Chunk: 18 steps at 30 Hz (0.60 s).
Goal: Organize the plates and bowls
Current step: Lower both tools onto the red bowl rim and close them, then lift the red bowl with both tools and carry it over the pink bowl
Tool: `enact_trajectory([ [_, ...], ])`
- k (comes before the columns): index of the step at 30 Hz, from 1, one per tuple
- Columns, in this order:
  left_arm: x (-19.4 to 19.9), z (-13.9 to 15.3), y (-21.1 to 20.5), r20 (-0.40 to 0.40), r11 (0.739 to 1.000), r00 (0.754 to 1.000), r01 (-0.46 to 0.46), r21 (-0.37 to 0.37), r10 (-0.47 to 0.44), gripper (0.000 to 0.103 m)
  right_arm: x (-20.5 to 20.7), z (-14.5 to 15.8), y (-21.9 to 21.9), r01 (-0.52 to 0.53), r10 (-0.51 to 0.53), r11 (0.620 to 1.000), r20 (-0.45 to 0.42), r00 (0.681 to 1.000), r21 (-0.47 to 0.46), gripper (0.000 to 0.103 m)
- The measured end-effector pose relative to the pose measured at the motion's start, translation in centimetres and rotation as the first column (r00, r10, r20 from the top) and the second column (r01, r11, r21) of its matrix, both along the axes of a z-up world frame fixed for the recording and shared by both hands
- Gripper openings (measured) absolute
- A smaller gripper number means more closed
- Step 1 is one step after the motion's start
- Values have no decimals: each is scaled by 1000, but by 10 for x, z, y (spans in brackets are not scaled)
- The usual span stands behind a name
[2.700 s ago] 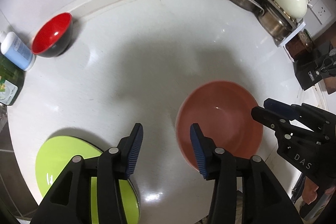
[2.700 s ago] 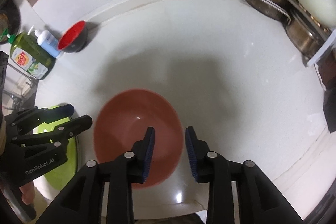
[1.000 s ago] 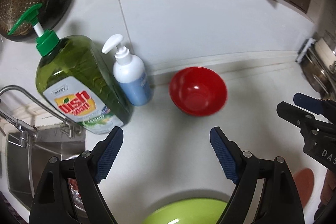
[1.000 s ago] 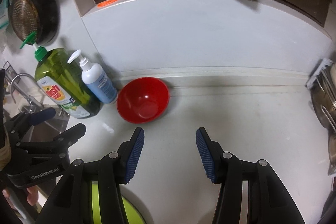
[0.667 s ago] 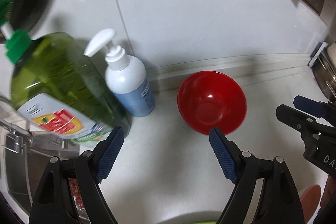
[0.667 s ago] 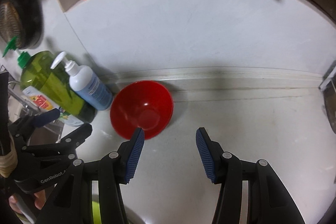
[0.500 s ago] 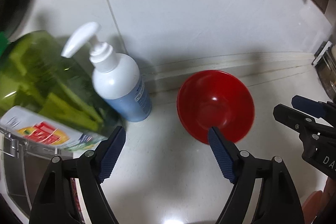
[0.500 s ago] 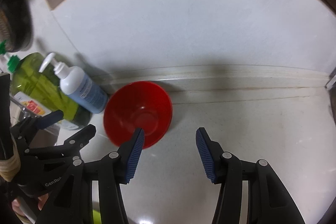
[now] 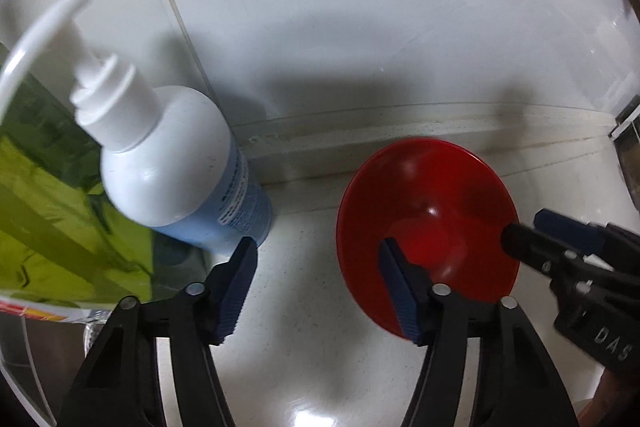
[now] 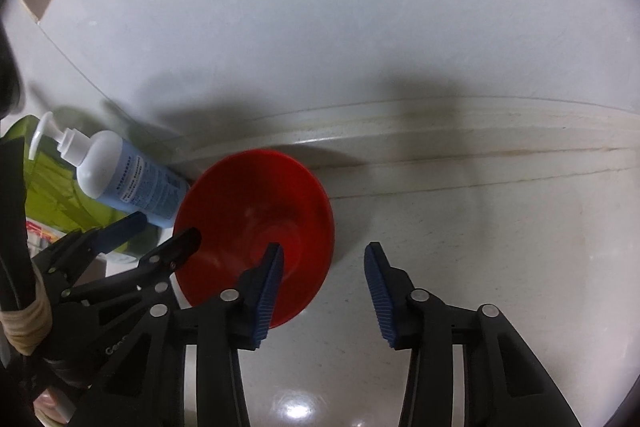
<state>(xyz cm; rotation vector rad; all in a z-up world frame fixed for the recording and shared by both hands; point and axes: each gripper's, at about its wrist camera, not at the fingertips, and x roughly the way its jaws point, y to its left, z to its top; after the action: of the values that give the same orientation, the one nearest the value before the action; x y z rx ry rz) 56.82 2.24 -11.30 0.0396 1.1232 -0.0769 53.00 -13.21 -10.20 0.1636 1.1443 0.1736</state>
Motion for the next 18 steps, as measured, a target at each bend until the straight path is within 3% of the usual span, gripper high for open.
enact_trajectory([
  [5,9,-7,-2,-21,1000,1000,-8,-11,7,47,4,-9,4,-10,10,1000,-30,999,12,29],
  [10,14,-11,-4,-36,999,999,-5,-35,4,25,7,-14,3,-2,4,1000,-56,998,29,15],
  [13,17,-13,-5,-41,999,999,3,-41,-5,17,9,-16,0,15,-12,999,-66,998,42,11],
  [18,20,-12,-14,-27,999,999,21,-34,-21,12,9,-15,-2,23,-19,999,-68,997,48,10],
])
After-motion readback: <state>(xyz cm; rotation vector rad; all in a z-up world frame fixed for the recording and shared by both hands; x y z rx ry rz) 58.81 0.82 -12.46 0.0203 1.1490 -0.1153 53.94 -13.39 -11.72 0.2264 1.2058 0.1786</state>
